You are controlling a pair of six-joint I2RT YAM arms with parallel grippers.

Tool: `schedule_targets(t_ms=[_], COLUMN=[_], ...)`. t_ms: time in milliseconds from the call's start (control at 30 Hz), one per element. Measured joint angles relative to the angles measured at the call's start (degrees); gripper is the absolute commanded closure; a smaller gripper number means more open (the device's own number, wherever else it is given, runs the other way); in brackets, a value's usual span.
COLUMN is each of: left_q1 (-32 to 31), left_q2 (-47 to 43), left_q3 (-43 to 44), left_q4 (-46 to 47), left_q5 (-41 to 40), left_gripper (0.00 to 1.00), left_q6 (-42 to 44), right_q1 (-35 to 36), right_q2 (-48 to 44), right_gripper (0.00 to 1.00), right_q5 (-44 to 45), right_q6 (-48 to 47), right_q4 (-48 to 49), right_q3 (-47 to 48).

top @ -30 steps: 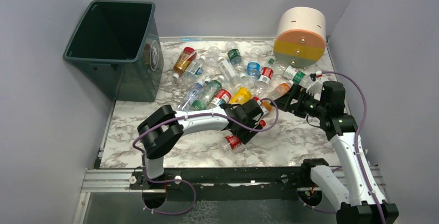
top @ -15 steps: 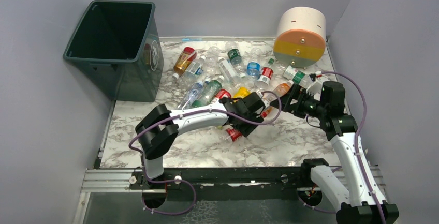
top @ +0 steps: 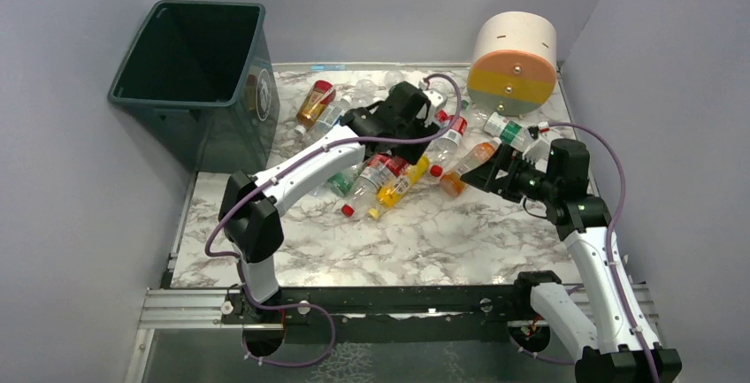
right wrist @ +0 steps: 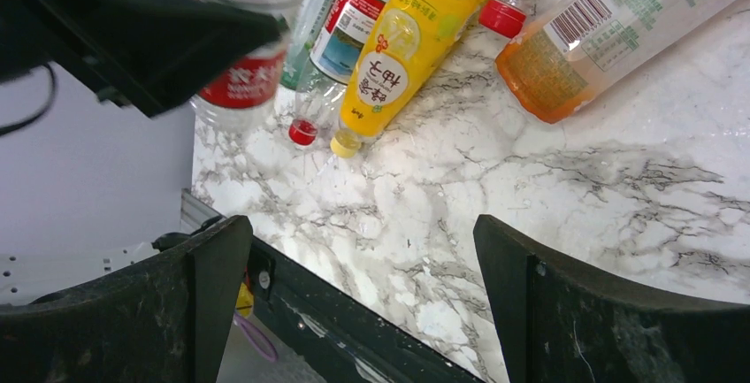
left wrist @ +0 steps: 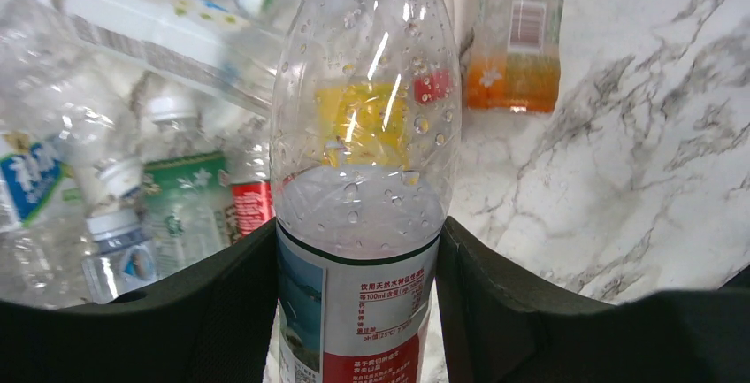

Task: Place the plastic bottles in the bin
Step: Pick up the plastic bottle at the center of the board, then place the plastic bottle in the trash bin.

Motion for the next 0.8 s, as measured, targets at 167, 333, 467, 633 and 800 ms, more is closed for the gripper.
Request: schedule_targets(t_ms=[167,333,467,633,800], left_q1=[3.56,7.65,11.89,16.76,20.35], left_q2=[0.00,0.13,0.28,0.92,0.94], left_q3=[7.58,15.04,21.79,31.32,37.97], left_q4=[-2.14,-4.35,-5.01,-5.55,-5.22], left_q5=[-0.02,-0.04,-0.22,-0.22,-0.22], left_gripper=[0.42,0.43,0.43,0.43,0.43], left_q6=[1.84,3.15,3.74,3.78,3.72], right_q1=[0.00,0.00,0.00,0.00,0.00], right_q2=[-0.33,-0.94,-1.11,-1.07,-1.11], right_gripper=[0.00,0.00,0.00,0.00,0.00], right_q5=[-0.63,-1.16,-1.57,-3.23,-4.31], right_q6=[0.04,0.07,0.33,1.20,1.62], right_q4=[0.00,-0.02,-0.02,0.04,0.00], right_q3=[0.00,0.00,0.00,-0.24,-0.52])
